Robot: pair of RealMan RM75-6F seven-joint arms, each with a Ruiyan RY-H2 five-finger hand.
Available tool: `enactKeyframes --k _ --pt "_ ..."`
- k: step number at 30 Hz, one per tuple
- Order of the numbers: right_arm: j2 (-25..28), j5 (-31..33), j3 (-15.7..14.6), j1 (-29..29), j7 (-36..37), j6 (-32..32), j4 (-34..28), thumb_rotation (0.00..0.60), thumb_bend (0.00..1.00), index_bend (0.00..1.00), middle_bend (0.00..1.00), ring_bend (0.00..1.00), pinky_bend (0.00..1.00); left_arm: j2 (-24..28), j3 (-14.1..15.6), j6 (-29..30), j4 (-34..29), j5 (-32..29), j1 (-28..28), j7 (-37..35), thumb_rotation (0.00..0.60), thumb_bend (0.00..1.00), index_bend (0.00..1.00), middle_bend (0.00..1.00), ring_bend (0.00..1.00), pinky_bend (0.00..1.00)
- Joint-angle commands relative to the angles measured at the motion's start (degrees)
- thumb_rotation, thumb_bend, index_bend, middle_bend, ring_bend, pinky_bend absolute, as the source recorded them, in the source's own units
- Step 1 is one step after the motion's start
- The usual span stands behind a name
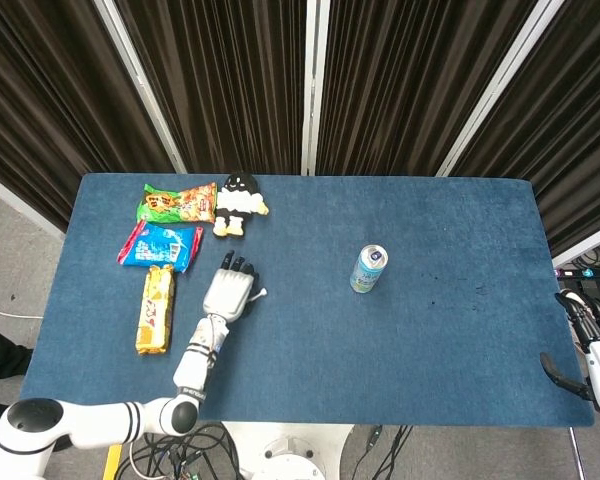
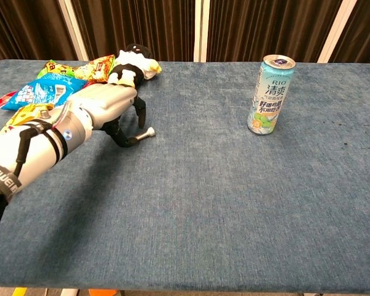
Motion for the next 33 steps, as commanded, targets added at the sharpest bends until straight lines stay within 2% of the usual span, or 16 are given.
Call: enactKeyframes --k 1,10,20,33 --pt "0.0 0.1 0.0 0.0 0.0 -0.1 0.0 0.6 0.24 0.09 0.15 0.0 0.0 -0.2 -0.3 -0.4 0.2 -0.5 -0.2 -0.4 0.6 0.31 0.45 0.25 0.12 0.0" --pt "0.3 0.3 0.0 -0.4 0.1 0.3 -0.1 0.6 0.24 0.09 0.15 0.0 0.0 -1.4 0.0 -0.2 1.7 -1.8 -0.9 0.8 0.6 0.32 0.45 0.25 0.12 0.0" --pt "0.3 0.3 0.0 -0.5 0.2 0.3 -0.1 0.6 0.24 0.09 0.15 0.0 0.0 -0.6 0.9 0.0 0.4 -1.9 -0.8 1.4 0.6 0.36 0.47 0.25 0.12 0.0" --pt "0.5 0.4 0.0 -0.7 0.1 0.3 -0.3 0.6 0.24 0.09 0.15 0.0 0.0 -1.6 0.1 -0.5 2.0 -3.9 -1.6 1.4 0.6 0.39 0.49 0.25 0.12 0.0"
